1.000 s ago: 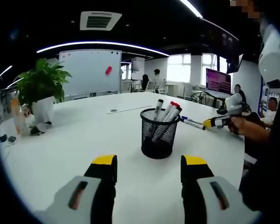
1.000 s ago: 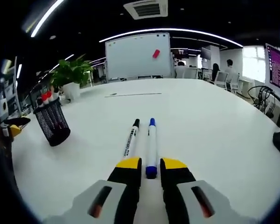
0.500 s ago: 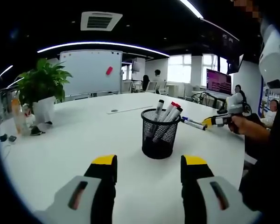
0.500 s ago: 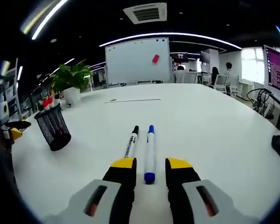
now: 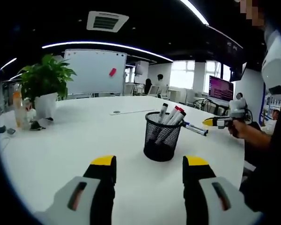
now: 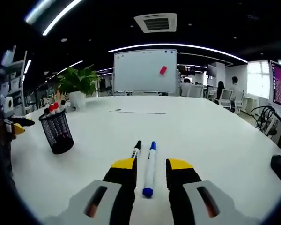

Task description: Pick up the whiteboard markers from the pen holder and place them facing the whiteboard neatly

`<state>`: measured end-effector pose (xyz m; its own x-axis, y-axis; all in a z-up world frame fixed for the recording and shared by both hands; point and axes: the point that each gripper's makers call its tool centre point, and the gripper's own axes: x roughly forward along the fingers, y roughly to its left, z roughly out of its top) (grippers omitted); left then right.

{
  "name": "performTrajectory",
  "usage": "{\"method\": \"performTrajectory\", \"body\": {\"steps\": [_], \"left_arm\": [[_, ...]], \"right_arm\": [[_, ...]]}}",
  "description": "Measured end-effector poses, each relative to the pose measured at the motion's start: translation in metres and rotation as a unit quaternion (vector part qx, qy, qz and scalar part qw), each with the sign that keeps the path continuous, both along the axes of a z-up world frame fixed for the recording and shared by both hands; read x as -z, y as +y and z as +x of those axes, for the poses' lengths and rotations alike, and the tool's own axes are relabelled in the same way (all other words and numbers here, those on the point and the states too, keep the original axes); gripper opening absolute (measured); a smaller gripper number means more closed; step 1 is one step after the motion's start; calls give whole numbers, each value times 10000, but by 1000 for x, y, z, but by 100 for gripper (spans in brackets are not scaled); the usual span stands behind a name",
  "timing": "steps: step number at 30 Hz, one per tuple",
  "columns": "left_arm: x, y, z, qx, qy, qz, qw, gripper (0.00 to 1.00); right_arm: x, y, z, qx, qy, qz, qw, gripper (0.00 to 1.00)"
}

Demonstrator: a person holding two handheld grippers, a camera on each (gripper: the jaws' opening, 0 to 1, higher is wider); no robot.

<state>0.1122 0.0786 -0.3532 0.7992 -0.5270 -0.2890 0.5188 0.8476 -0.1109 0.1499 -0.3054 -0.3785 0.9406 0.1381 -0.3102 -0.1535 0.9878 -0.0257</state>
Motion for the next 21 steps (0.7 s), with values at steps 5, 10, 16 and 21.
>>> {"method": "performTrajectory", "body": {"steps": [5, 10, 16, 21], "left_arm": [[-5, 6, 3, -114, -27, -103, 9999, 58], [-10, 2, 3, -75, -119, -136, 9998, 54], [-19, 2, 0, -95, -153, -271, 9995, 56], [-29, 5, -1, -123, -308, -276, 9991, 56]], "right_arm": [[-21, 2, -7, -355, -264, -93, 9990, 29], [-39, 3, -13, -502, -443, 4, 9978, 31], [-69, 9, -21, -586, -828, 106, 9948, 32], [-88, 19, -28, -767, -1036, 136, 9916, 35]]}}
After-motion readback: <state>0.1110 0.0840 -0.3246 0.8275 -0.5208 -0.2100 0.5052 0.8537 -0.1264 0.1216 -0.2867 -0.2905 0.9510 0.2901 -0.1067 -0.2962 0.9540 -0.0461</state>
